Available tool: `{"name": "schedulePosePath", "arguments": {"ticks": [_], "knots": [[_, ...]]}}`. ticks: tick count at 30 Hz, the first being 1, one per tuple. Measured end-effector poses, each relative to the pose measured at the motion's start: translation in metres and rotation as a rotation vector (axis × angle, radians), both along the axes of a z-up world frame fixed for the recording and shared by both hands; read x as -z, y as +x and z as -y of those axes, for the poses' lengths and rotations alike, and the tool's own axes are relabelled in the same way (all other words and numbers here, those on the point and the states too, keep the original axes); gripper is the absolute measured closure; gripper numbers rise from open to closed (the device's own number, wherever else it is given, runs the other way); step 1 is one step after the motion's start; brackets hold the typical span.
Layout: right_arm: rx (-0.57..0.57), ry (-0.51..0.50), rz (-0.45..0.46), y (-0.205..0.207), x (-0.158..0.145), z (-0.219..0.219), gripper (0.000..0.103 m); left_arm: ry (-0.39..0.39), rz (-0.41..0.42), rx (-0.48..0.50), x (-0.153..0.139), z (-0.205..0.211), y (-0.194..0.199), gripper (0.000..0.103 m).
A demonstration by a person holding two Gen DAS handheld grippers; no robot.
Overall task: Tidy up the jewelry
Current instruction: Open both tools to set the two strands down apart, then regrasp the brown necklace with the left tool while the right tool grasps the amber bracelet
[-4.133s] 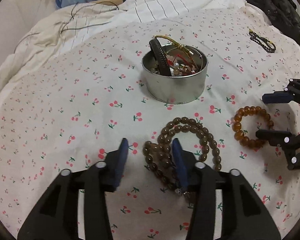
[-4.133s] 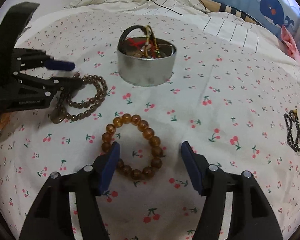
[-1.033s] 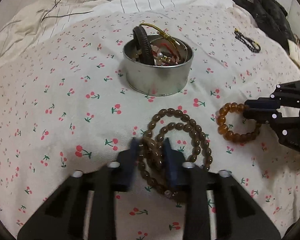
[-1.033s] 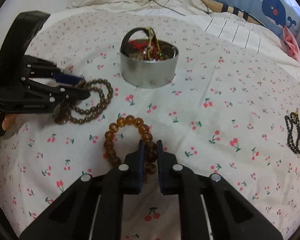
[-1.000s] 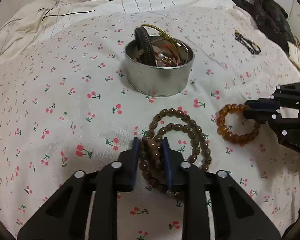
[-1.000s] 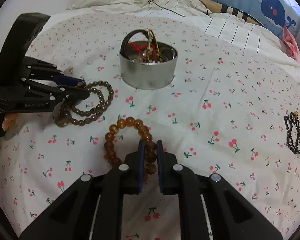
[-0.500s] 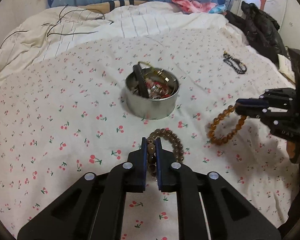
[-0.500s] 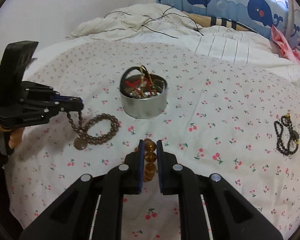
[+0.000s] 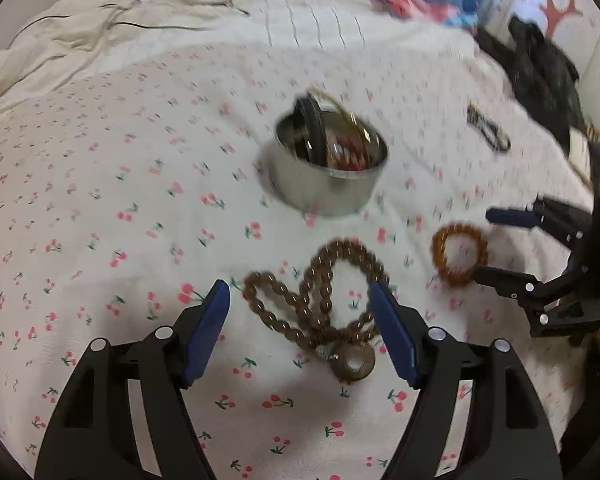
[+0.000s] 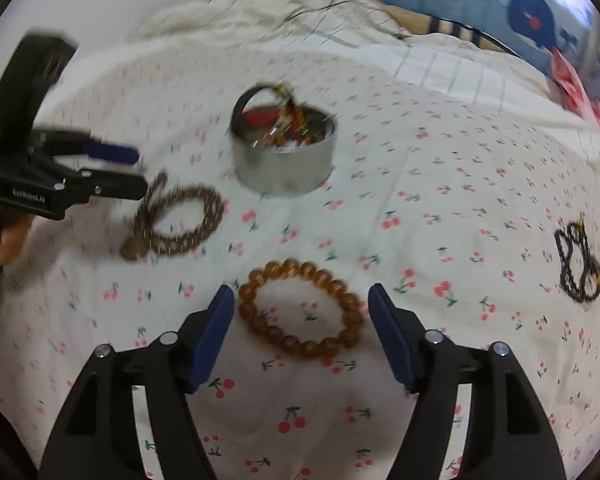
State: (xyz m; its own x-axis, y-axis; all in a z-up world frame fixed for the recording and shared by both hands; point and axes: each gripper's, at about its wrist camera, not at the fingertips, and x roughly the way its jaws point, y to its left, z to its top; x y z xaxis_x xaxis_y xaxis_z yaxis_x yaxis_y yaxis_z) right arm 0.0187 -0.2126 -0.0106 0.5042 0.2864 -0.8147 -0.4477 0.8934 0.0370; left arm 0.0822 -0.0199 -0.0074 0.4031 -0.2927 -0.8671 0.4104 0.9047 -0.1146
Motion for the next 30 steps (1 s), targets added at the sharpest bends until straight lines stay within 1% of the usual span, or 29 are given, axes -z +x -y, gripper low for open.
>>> {"name": "schedulePosePath", "arguments": {"ticks": [2, 4, 6, 8, 10, 13, 16, 19, 20, 21, 22, 25, 28, 30], "knots": [[-0.029, -0.028, -0.009, -0.002, 0.006, -0.008, 0.034, 0.030, -0.011, 0.019, 0.007, 0.007, -0.002, 0.034], [-0.021, -0.066, 0.001, -0.002, 0.011, -0.011, 0.032, 0.073, -0.012, 0.027, 0.016, 0.013, -0.002, 0.034], [-0.007, -0.107, 0.016, -0.001, 0.014, -0.012, 0.032, 0.086, -0.019, 0.024, 0.023, 0.016, -0.001, 0.034], [0.011, -0.106, 0.016, 0.002, 0.017, -0.007, 0.026, 0.078, -0.017, 0.011, 0.027, 0.019, 0.001, 0.034], [0.033, -0.116, 0.023, 0.003, 0.018, -0.004, 0.025, 0.058, -0.013, 0.020, 0.026, 0.022, 0.001, 0.034], [0.048, -0.108, 0.014, 0.006, 0.021, -0.001, 0.025, 0.003, -0.007, 0.051, 0.019, 0.024, -0.001, 0.039], [0.045, -0.086, 0.006, 0.007, 0.022, -0.002, 0.024, 0.030, 0.012, 0.052, 0.018, 0.023, -0.001, 0.039], [0.041, -0.084, 0.010, 0.008, 0.023, -0.004, 0.023, 0.058, -0.009, 0.035, 0.030, 0.023, 0.003, 0.038], [0.044, -0.088, 0.012, 0.008, 0.024, -0.004, 0.022, 0.062, -0.003, 0.040, 0.030, 0.026, 0.001, 0.035], [0.047, -0.089, 0.011, 0.009, 0.024, -0.005, 0.021, 0.063, 0.002, 0.050, 0.030, 0.027, 0.000, 0.035], [0.051, -0.091, 0.011, 0.009, 0.025, -0.004, 0.021, 0.056, 0.005, 0.067, 0.029, 0.030, -0.001, 0.035], [0.061, -0.087, 0.014, 0.011, 0.024, -0.001, 0.021, -0.040, 0.000, 0.134, 0.019, 0.033, -0.006, 0.035], [0.069, -0.084, 0.021, 0.011, 0.022, 0.001, 0.021, -0.054, 0.003, 0.161, 0.016, 0.031, -0.007, 0.034], [0.065, -0.088, 0.017, 0.011, 0.024, 0.000, 0.021, -0.020, -0.018, 0.154, 0.021, 0.029, -0.006, 0.034]]}}
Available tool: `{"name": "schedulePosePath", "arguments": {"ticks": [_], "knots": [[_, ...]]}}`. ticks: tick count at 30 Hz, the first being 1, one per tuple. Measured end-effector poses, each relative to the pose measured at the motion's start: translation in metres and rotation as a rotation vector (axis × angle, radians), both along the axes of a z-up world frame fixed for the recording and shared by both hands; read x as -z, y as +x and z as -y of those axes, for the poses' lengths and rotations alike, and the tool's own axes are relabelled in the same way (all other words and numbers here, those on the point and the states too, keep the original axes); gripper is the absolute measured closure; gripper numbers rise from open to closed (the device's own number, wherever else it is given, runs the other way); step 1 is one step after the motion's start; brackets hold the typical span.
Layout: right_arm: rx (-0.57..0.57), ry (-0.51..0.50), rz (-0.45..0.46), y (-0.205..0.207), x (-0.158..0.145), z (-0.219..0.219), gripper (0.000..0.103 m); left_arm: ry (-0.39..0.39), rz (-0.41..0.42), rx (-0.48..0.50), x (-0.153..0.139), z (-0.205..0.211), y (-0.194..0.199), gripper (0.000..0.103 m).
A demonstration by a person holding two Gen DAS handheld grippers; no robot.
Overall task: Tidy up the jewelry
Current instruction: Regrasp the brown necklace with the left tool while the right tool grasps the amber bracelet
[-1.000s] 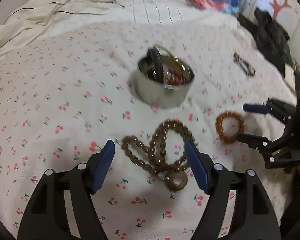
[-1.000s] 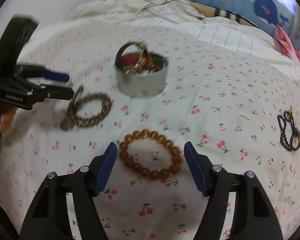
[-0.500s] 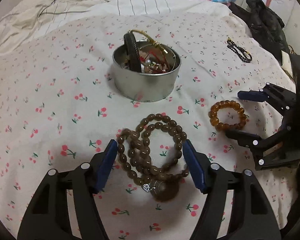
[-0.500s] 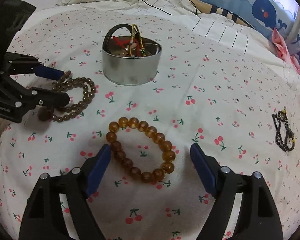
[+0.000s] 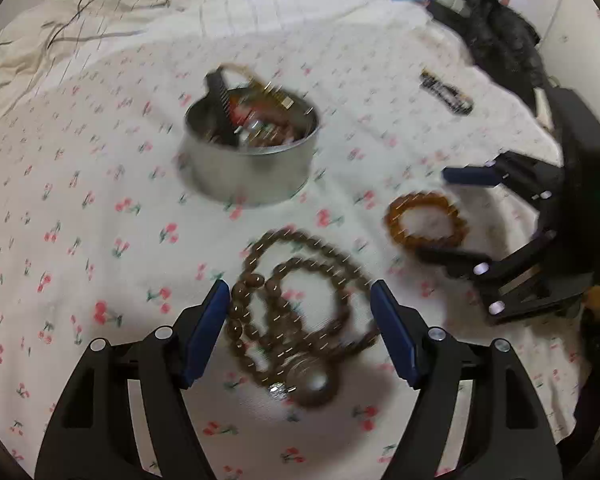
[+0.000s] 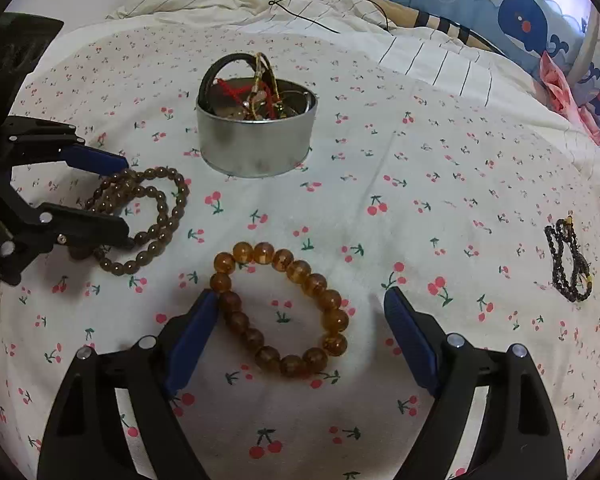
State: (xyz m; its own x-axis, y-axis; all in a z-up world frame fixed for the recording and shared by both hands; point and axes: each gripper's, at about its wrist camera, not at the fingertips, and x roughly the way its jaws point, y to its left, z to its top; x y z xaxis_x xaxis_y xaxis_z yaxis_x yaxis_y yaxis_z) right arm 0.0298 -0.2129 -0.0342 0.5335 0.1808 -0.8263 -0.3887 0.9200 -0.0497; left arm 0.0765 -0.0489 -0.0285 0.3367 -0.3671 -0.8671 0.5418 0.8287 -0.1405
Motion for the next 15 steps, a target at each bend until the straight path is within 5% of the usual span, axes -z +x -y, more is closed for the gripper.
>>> {"name": "schedulePosePath", "arguments": {"ticks": [5, 13, 15], "knots": [[0.006, 0.008, 0.006, 0.000, -0.002, 0.001, 0.020, 0.074, 0.027, 0.003, 0.008, 0.012, -0.003, 0.028], [0.008, 0.011, -0.015, 0.002, 0.006, 0.002, 0.018, 0.055, 0.016, -0.009, 0.010, 0.019, 0.000, 0.026], [-0.004, 0.054, -0.034, 0.003, 0.005, 0.005, 0.034, 0.074, 0.027, -0.011, 0.009, 0.020, 0.000, 0.028]]}}
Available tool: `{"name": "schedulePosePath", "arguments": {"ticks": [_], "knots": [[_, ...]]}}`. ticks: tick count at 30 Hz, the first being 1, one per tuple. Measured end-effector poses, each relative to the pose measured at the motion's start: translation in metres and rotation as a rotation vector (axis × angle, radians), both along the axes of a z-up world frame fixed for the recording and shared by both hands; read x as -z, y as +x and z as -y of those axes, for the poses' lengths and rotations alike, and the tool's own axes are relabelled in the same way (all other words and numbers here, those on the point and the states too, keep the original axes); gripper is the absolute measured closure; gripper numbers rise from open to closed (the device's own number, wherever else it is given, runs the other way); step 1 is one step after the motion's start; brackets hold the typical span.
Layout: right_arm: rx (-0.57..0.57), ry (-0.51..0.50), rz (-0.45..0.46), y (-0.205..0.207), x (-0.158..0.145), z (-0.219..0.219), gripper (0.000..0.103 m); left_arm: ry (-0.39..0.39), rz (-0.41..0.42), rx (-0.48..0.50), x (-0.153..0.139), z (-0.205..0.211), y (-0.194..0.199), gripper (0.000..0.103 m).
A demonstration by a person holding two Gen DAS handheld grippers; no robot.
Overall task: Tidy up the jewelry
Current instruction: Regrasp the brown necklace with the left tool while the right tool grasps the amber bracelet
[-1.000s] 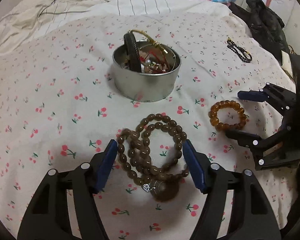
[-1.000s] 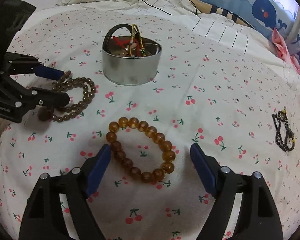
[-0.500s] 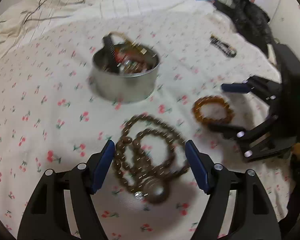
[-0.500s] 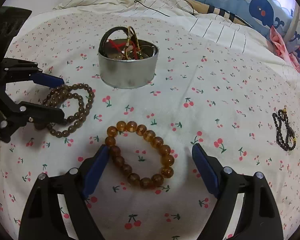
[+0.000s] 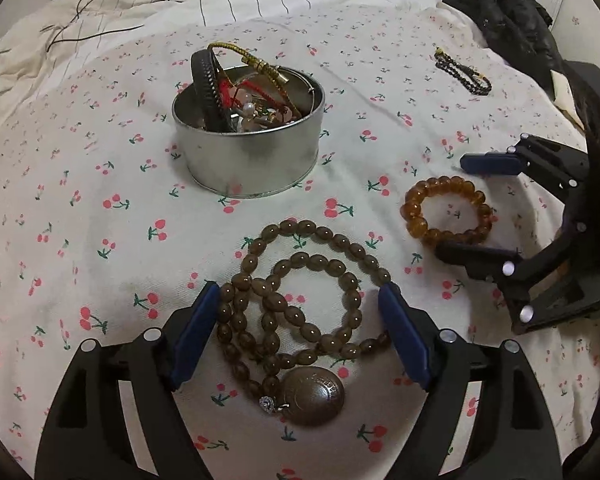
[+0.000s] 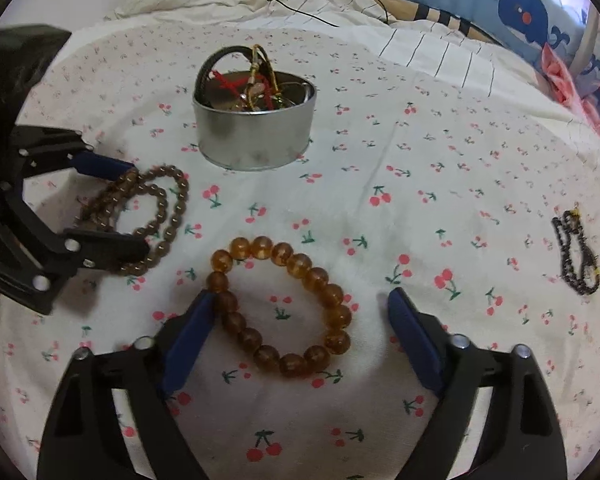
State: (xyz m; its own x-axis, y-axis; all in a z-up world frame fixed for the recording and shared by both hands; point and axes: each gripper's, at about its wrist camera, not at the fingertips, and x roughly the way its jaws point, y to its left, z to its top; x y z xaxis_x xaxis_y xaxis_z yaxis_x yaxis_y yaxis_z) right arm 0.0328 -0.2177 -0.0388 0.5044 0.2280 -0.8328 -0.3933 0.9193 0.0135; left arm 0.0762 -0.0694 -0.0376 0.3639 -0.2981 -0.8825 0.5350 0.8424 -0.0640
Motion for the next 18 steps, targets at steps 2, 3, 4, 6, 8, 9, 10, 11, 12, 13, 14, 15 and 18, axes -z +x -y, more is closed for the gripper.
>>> {"name": "schedulePosePath", "arguments": {"ticks": [2, 3, 4, 6, 8, 9, 10, 11, 12, 13, 14, 15, 18], "knots": [[0.004, 0.025, -0.013, 0.001, -0.002, 0.001, 0.057, 0.002, 0.000, 0.001, 0.000, 0.001, 0.000, 0.028], [0.000, 0.026, -0.015, 0.001, -0.003, 0.001, 0.065, 0.001, -0.004, 0.001, 0.001, 0.000, 0.001, 0.028], [-0.007, 0.030, -0.018, 0.001, -0.004, 0.001, 0.079, 0.001, -0.003, 0.003, 0.002, 0.000, 0.001, 0.028], [-0.010, 0.034, -0.014, 0.001, -0.006, 0.001, 0.079, 0.003, 0.003, 0.000, 0.003, 0.000, 0.000, 0.030], [-0.014, 0.036, -0.010, 0.000, -0.008, 0.000, 0.079, 0.012, 0.012, -0.014, 0.003, -0.002, 0.002, 0.051], [-0.013, 0.037, -0.010, 0.000, -0.008, 0.001, 0.079, 0.001, 0.006, -0.027, 0.001, -0.006, 0.005, 0.057], [-0.014, 0.040, -0.009, 0.000, -0.009, 0.001, 0.079, -0.015, -0.005, -0.040, 0.000, -0.010, 0.007, 0.072], [-0.013, 0.045, -0.007, 0.000, -0.009, 0.001, 0.079, -0.027, -0.015, -0.050, -0.002, -0.015, 0.010, 0.080], [-0.012, 0.050, -0.006, -0.001, -0.010, 0.001, 0.079, -0.032, -0.017, -0.053, -0.003, -0.016, 0.011, 0.083], [-0.012, 0.054, -0.007, -0.001, -0.010, 0.002, 0.079, -0.036, -0.015, -0.053, -0.004, -0.017, 0.011, 0.085], [-0.012, 0.056, -0.006, -0.001, -0.010, 0.002, 0.079, -0.038, -0.013, -0.051, -0.004, -0.017, 0.011, 0.087], [-0.014, 0.056, -0.007, -0.001, -0.010, 0.002, 0.079, -0.035, -0.006, -0.044, -0.006, -0.016, 0.010, 0.089], [-0.017, 0.067, -0.003, -0.002, -0.012, 0.003, 0.082, -0.022, 0.029, -0.020, -0.012, -0.010, 0.005, 0.093]]}}
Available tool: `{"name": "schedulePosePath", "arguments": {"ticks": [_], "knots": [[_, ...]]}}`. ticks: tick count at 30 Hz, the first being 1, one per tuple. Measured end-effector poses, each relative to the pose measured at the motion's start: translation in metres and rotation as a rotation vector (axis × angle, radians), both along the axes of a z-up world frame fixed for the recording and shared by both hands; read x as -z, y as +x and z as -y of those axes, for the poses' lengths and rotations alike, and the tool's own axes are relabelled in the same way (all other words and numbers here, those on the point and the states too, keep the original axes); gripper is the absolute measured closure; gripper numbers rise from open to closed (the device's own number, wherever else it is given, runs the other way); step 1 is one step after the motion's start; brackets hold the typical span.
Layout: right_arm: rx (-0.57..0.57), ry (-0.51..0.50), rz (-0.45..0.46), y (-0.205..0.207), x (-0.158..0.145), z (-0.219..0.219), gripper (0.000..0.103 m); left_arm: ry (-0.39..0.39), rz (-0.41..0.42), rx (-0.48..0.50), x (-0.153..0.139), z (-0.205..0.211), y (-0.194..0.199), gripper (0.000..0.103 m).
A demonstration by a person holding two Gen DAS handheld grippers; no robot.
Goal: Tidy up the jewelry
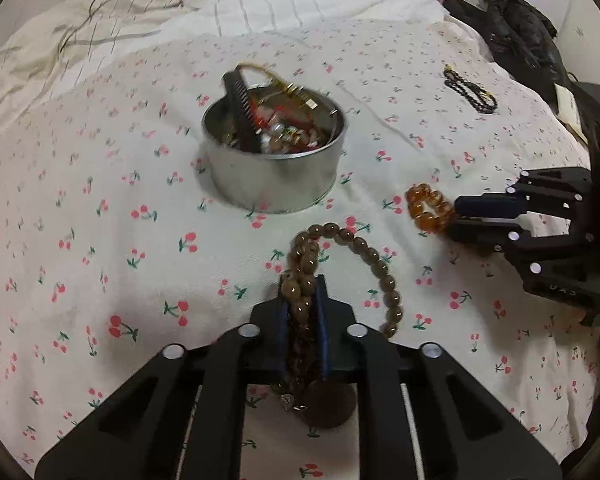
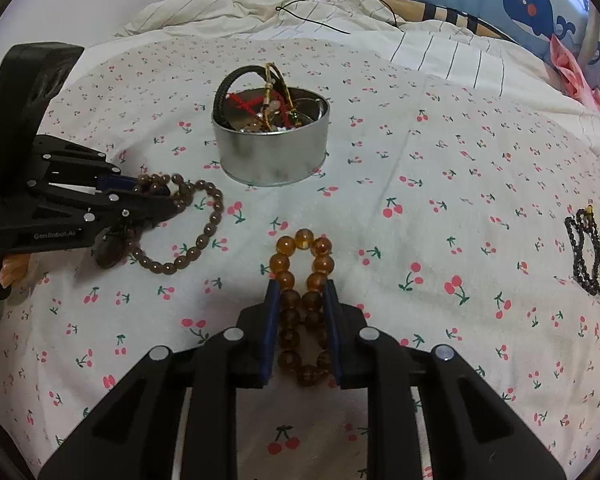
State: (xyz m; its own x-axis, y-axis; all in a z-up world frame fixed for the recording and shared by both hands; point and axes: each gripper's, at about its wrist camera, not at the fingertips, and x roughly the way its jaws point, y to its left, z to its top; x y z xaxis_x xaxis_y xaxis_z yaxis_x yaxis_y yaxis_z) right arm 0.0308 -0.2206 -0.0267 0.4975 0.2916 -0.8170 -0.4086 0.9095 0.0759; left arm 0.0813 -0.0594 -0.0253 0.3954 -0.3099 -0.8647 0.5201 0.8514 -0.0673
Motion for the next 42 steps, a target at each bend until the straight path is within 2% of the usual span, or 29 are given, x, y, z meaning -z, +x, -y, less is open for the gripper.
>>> {"name": "schedulePosePath", "arguments": {"ticks": [2, 7, 8, 9, 10, 12, 14, 16, 19, 42], "knots": [[0.000, 0.008, 0.004, -0.001, -0.002, 0.001, 0.085, 0.010, 0.021, 0.008, -0.003, 0.003, -0.002, 0.093], [0.007, 0.014, -0.007, 0.001, -0.001, 0.002, 0.084, 0.028, 0.011, 0.008, 0.000, 0.002, 0.000, 0.093], [0.012, 0.017, -0.014, 0.001, 0.000, 0.003, 0.069, 0.033, 0.008, -0.001, 0.001, 0.000, 0.001, 0.093], [0.016, 0.013, -0.016, 0.001, 0.002, 0.004, 0.060, 0.030, -0.009, -0.013, 0.003, -0.002, 0.003, 0.093], [0.020, 0.003, -0.014, 0.001, 0.004, 0.004, 0.045, 0.026, -0.026, -0.016, 0.006, -0.003, 0.004, 0.090], [0.019, -0.022, -0.007, 0.001, 0.007, 0.002, 0.043, 0.030, -0.028, -0.021, 0.007, -0.004, 0.005, 0.086], [0.019, -0.040, -0.001, 0.001, 0.008, 0.000, 0.037, 0.023, -0.034, -0.023, 0.007, -0.004, 0.005, 0.071], [0.022, -0.048, 0.005, 0.000, 0.009, -0.001, 0.036, 0.036, -0.018, -0.021, 0.006, -0.001, 0.003, 0.058], [0.029, -0.042, 0.002, 0.001, 0.011, 0.001, 0.035, 0.070, 0.002, -0.006, 0.007, 0.003, 0.000, 0.052], [0.042, -0.054, -0.006, 0.004, 0.016, -0.003, 0.030, 0.170, 0.074, -0.009, 0.011, 0.017, -0.007, 0.032]]}}
